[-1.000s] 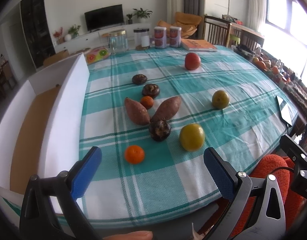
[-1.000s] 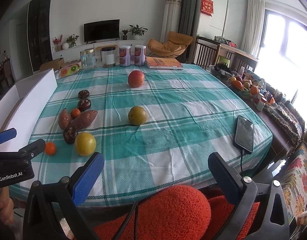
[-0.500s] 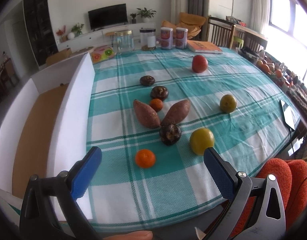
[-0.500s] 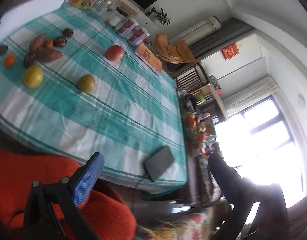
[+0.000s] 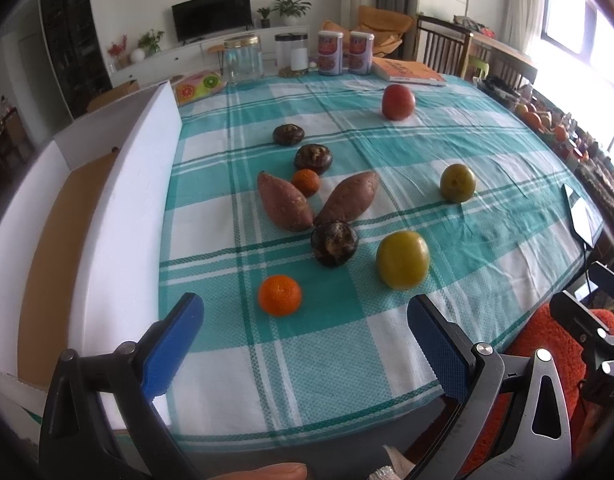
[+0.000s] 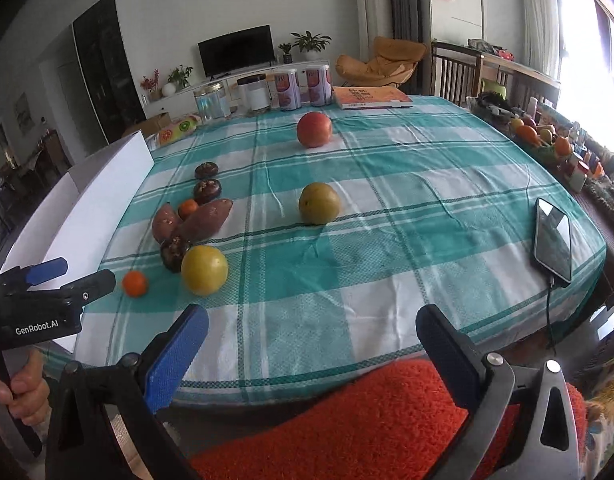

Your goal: Organize fruits

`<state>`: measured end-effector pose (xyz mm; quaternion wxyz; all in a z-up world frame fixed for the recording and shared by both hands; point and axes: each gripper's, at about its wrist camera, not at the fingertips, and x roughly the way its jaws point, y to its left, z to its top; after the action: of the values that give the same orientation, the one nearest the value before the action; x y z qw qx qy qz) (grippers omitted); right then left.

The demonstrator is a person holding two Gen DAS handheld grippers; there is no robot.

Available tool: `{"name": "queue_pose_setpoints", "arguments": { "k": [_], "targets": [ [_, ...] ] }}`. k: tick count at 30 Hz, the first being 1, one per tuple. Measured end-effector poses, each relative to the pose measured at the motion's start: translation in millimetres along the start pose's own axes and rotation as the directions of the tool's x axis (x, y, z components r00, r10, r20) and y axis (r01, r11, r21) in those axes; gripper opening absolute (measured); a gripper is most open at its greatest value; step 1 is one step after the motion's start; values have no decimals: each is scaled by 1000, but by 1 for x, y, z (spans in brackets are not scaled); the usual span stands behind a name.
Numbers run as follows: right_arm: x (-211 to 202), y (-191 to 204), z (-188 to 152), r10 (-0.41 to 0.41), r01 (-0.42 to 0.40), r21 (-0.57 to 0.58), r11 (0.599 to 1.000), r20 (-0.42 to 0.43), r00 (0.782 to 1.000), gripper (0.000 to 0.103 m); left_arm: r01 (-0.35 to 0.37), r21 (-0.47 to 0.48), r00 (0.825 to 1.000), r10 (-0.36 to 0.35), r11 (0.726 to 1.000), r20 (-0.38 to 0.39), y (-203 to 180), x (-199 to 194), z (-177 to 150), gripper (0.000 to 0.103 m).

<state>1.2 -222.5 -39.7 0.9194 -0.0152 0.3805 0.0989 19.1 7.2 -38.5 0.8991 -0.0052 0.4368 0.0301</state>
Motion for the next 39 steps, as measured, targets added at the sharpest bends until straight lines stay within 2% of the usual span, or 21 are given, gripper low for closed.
{"name": "queue_pose_setpoints", "arguments": {
  "k": [4, 10, 22, 39],
  "targets": [
    [-2, 10, 2, -39, 40, -45, 998, 35, 999, 103, 6, 5, 1000, -6, 1000, -26, -5, 7, -3, 102],
    [8, 4, 0, -25, 25, -4, 1000, -16, 1000, 103, -7, 19, 1000, 7, 1000, -30, -6, 8, -4, 102],
    [10, 11, 6, -46, 46, -6, 999, -15, 999, 103, -22, 19, 1000, 23, 1000, -18, -4, 7, -4, 102],
    [12, 2, 8, -120, 121, 12, 993, -61, 991, 103, -33, 22, 999, 33, 999, -26, -3, 10, -4, 102]
  ]
}}
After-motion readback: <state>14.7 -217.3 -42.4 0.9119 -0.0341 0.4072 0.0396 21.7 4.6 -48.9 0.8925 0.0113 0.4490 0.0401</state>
